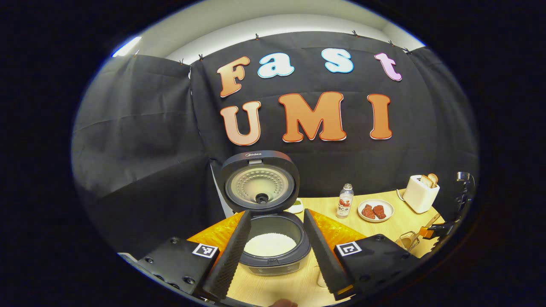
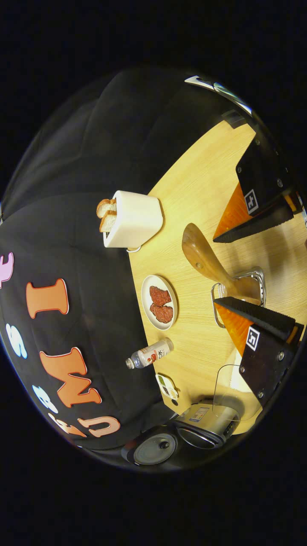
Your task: Close the left gripper, press the button to open the rice cooker; take a wooden spoon from the chopstick holder with the right hand, scoop a spoonful of rice and pour it into the rice cooker, then put the wooden spoon back into the chopstick holder.
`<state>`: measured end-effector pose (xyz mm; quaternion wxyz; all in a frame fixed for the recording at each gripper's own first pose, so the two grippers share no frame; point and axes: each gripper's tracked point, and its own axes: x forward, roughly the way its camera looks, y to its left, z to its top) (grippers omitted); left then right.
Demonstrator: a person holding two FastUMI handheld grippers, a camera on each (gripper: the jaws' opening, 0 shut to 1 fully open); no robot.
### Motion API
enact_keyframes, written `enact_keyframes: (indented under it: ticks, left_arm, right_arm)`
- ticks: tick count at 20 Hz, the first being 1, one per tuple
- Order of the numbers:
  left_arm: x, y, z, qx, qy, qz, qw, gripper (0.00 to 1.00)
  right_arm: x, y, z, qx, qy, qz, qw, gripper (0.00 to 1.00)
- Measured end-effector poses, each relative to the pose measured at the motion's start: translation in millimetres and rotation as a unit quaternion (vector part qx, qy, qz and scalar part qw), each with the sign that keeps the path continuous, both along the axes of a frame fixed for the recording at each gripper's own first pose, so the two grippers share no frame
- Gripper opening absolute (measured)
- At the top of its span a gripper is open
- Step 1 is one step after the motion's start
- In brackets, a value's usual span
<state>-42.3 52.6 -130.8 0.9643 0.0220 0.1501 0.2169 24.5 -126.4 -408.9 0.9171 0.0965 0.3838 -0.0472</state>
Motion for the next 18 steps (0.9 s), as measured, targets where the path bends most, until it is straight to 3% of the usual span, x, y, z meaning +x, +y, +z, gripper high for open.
enact_keyframes:
  ticks: [3, 4, 9, 12, 18]
  left_arm:
    - [-8.2, -1.6, 2.7, 0.012, 0.006, 0.007, 1.0, 0.8]
    - [-10.0, -1.9, 2.9, 0.016, 0.007, 0.009, 1.0, 0.86]
    - [-21.3, -6.1, -4.5, 0.031, 0.022, 0.007, 0.999, 0.86]
    - [-23.6, -6.1, -5.0, 0.031, 0.022, 0.004, 0.999, 0.86]
    - [-24.5, 0.3, -6.2, 0.026, 0.015, -0.003, 1.0, 0.86]
  right_arm:
    - [11.2, 2.9, -9.8, 0.022, 0.002, -0.003, 1.0, 0.7]
    - [13.3, 3.7, -13.1, 0.033, 0.004, -0.009, 0.999, 0.67]
    - [17.8, 12.8, -19.2, 0.095, 0.007, -0.042, 0.995, 0.25]
    - [12.6, 17.1, -14.8, 0.106, 0.001, -0.055, 0.993, 0.15]
    - [6.8, 18.9, 16.0, 0.094, -0.007, -0.063, 0.994, 0.1]
